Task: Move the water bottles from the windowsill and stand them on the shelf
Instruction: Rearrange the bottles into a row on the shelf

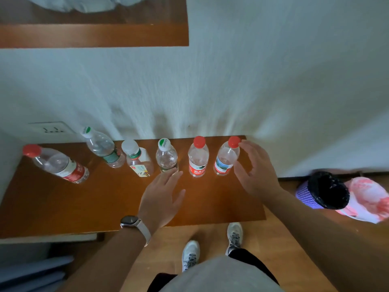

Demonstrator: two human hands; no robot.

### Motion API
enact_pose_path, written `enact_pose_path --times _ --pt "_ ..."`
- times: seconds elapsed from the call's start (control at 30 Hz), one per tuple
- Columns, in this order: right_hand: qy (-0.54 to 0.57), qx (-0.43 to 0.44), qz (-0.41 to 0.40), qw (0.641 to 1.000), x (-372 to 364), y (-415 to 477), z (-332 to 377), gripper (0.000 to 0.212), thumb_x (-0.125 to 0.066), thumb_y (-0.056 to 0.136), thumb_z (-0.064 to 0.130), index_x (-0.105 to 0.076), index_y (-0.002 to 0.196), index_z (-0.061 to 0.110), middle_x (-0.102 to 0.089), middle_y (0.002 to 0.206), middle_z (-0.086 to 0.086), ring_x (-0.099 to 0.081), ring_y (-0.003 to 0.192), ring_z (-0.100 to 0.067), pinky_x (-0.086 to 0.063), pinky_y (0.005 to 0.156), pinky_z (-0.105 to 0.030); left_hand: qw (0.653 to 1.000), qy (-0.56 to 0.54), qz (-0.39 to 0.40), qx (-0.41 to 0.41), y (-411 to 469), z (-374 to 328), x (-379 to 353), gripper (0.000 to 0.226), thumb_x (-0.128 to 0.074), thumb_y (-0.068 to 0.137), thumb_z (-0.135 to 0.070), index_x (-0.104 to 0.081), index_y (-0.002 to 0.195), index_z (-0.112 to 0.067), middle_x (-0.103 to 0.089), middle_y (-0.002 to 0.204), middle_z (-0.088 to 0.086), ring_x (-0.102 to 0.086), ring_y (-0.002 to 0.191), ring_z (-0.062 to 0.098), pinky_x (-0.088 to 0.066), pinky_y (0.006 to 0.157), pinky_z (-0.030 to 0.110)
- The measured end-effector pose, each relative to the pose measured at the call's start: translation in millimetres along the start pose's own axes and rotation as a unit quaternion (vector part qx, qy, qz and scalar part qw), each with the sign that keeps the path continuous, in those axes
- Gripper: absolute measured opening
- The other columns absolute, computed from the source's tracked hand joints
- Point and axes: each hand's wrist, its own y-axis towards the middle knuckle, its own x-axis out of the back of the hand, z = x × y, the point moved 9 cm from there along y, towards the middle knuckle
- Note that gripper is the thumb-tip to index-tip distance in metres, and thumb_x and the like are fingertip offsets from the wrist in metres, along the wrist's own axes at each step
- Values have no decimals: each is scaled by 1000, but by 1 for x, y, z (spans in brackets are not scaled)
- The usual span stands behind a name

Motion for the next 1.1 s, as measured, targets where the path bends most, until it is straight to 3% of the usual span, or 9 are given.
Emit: enact_pose_path --times 0.17,0.27,0.33,0.63,0.83,0.93,1.1 --pt "-46 103 43 993 -17 -17 46 53 -53 87 44 -57 129 12 -58 136 -7 -51 126 -24 -48 101 -45 999 36 -2 -27 -16 14 21 50 -74 87 -30 -62 133 -15 -61 139 6 -59 126 28 -46 100 39" --pt "-77 183 60 978 -25 -20 70 49 -61 88 41 -57 129 14 -59 135 -3 -50 127 -21 -35 110 -36 997 70 -1 -11 -23 24 37 50 -61 90 -40 -61 134 -17 -59 140 5 -58 128 29 -47 103 47" --pt "-79 215 76 970 -29 -19 82 49 -65 88 39 -57 130 15 -59 134 -2 -50 126 -20 -37 108 -35 996 92 11 10 -28 28 45 52 -54 91 -45 -58 136 -19 -59 141 5 -57 128 29 -47 104 50" --pt "-64 256 140 954 -42 -26 108 49 -53 93 50 -56 131 19 -57 135 0 -50 128 -21 -41 105 -43 987 125 30 94 -44 18 78 61 -35 93 -56 -52 143 -25 -51 149 2 -46 139 28 -35 112 53" --pt "-30 283 147 947 -52 -31 133 52 -48 93 52 -53 132 18 -58 135 -2 -52 125 -23 -40 105 -42 976 155 49 142 -61 27 91 59 -43 100 -55 -33 153 -34 -27 163 -8 -23 152 19 -18 121 44" --pt "-15 263 156 952 -58 -33 143 56 -42 94 55 -49 137 20 -56 138 0 -51 128 -22 -41 105 -42 972 145 41 178 -69 38 106 61 -41 99 -57 -27 155 -36 -21 165 -10 -17 153 17 -17 122 43" --pt "-24 264 154 952 -71 -28 167 53 -53 92 54 -52 133 20 -58 135 2 -55 125 -21 -40 101 -34 969 122 20 213 -75 68 126 62 -42 99 -57 -27 155 -36 -21 165 -10 -18 153 19 -19 121 45"
